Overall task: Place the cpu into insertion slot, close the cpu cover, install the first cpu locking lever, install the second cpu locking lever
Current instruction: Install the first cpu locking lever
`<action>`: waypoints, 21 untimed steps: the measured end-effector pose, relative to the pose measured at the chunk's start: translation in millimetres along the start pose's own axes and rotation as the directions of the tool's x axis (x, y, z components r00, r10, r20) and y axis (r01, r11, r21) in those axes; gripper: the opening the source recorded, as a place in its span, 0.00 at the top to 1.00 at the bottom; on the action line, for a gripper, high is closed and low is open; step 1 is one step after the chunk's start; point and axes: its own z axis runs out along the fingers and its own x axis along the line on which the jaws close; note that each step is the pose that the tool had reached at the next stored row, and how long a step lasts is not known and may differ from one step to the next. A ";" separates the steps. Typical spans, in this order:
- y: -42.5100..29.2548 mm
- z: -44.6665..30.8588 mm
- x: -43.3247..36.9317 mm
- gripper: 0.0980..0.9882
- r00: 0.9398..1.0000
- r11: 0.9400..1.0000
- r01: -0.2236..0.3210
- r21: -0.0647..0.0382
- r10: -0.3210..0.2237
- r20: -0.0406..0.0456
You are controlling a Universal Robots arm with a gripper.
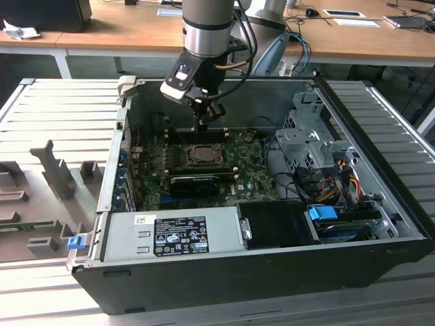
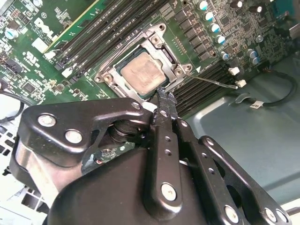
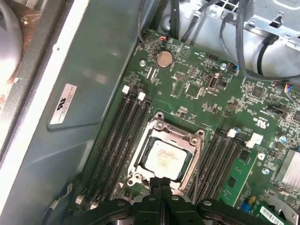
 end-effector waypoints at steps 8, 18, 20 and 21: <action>-0.3 0.0 0.1 0.99 0.998 0.998 0.068 0.003 -0.068 -0.001; -0.5 0.8 0.2 0.99 0.956 0.956 0.294 0.014 -0.293 -0.005; -0.5 1.0 0.2 0.99 0.945 0.944 0.328 0.016 -0.328 -0.006; -0.5 1.1 0.1 0.99 0.938 0.938 0.346 0.017 -0.346 -0.006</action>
